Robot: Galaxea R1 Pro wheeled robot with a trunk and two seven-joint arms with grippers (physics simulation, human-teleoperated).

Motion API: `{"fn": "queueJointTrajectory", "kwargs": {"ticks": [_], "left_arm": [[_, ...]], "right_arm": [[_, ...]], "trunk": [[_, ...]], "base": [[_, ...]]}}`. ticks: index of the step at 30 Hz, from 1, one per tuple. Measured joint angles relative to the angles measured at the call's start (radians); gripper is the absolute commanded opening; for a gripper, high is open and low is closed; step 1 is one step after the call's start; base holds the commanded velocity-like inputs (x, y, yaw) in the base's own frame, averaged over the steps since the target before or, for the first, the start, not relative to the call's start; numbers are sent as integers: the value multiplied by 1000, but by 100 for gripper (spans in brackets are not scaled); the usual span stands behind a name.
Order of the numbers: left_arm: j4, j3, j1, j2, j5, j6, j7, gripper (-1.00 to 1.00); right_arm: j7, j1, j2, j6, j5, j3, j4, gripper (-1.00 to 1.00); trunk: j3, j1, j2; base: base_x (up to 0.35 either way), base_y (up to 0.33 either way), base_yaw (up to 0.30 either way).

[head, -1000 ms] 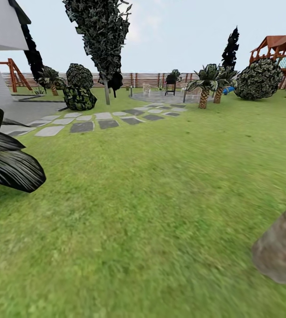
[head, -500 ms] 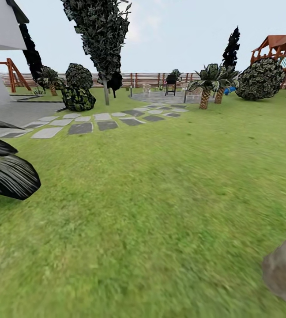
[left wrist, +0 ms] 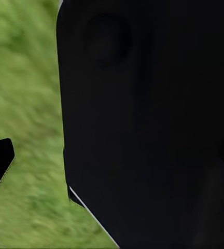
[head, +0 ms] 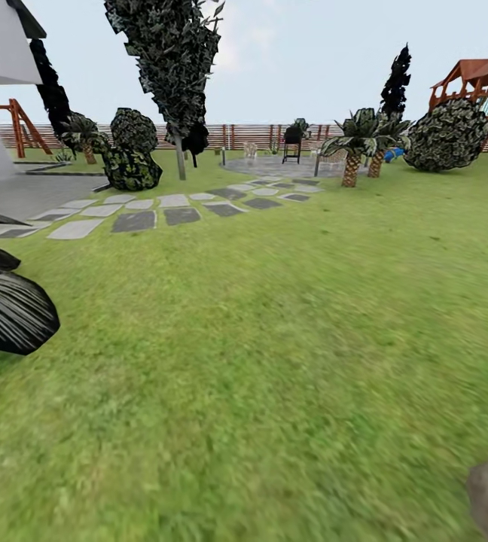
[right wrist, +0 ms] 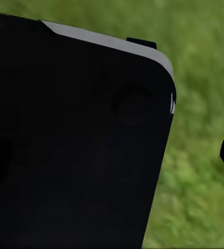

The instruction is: Take the three Easter eggs out of the wicker basket on the lawn in the garden, then place them on the lawn next to a single tree (choose any tree) so that all three eggs are next to the same tree and none are left in the basket.

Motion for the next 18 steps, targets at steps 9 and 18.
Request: {"fn": "queueJointTrajectory", "kwargs": {"ticks": [9, 18], "left_arm": [[0, 0, 0, -1, 0, 0, 0, 100], [0, 0, 0, -3, 0, 0, 0, 100]], "right_arm": [[0, 0, 0, -8, -4, 0, 0, 100], [0, 1, 0, -9, -7, 0, 1, 100]], "trunk": [[0, 0, 0], [0, 0, 0]], "base": [[339, 0, 0], [339, 0, 0]]}}
